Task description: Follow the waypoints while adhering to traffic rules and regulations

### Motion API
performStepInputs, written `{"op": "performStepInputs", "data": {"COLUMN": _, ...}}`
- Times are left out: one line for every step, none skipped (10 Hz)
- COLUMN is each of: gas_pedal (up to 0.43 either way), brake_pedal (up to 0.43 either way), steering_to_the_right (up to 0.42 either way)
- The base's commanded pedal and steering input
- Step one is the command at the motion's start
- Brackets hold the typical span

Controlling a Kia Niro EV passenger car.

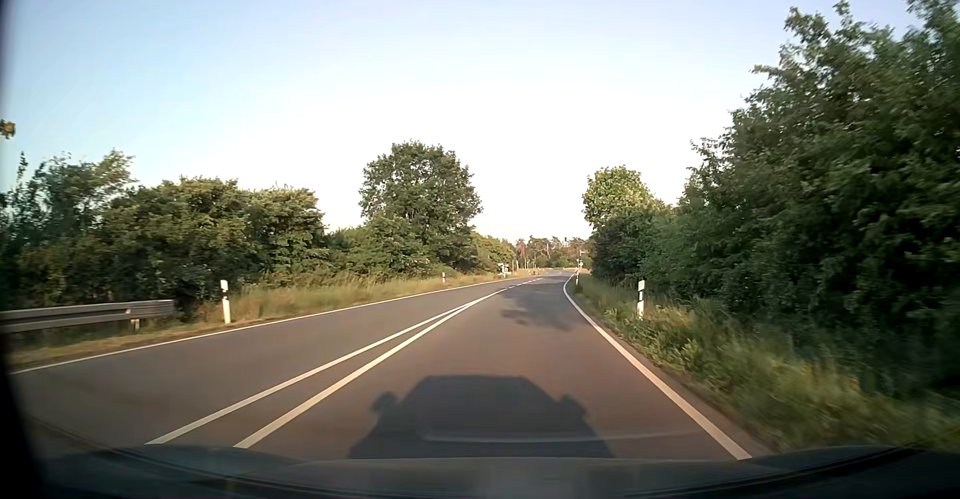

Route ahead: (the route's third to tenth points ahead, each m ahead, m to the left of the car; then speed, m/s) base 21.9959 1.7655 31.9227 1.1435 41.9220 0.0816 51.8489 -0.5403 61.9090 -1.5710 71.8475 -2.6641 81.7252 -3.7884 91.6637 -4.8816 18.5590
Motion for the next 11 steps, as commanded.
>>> {"op": "performStepInputs", "data": {"gas_pedal": 0.189, "brake_pedal": 0.012, "steering_to_the_right": 0.012}}
{"op": "performStepInputs", "data": {"gas_pedal": 0.189, "brake_pedal": 0.012, "steering_to_the_right": 0.012}}
{"op": "performStepInputs", "data": {"gas_pedal": 0.189, "brake_pedal": 0.012, "steering_to_the_right": 0.012}}
{"op": "performStepInputs", "data": {"gas_pedal": 0.189, "brake_pedal": 0.012, "steering_to_the_right": 0.012}}
{"op": "performStepInputs", "data": {"gas_pedal": 0.189, "brake_pedal": 0.012, "steering_to_the_right": 0.012}}
{"op": "performStepInputs", "data": {"gas_pedal": 0.189, "brake_pedal": 0.012, "steering_to_the_right": 0.012}}
{"op": "performStepInputs", "data": {"gas_pedal": 0.189, "brake_pedal": 0.012, "steering_to_the_right": 0.012}}
{"op": "performStepInputs", "data": {"gas_pedal": 0.189, "brake_pedal": 0.012, "steering_to_the_right": 0.012}}
{"op": "performStepInputs", "data": {"gas_pedal": 0.177, "brake_pedal": 0.012, "steering_to_the_right": 0.012}}
{"op": "performStepInputs", "data": {"gas_pedal": 0.169, "brake_pedal": 0.012, "steering_to_the_right": 0.012}}
{"op": "performStepInputs", "data": {"gas_pedal": 0.15, "brake_pedal": 0.012, "steering_to_the_right": 0.012}}
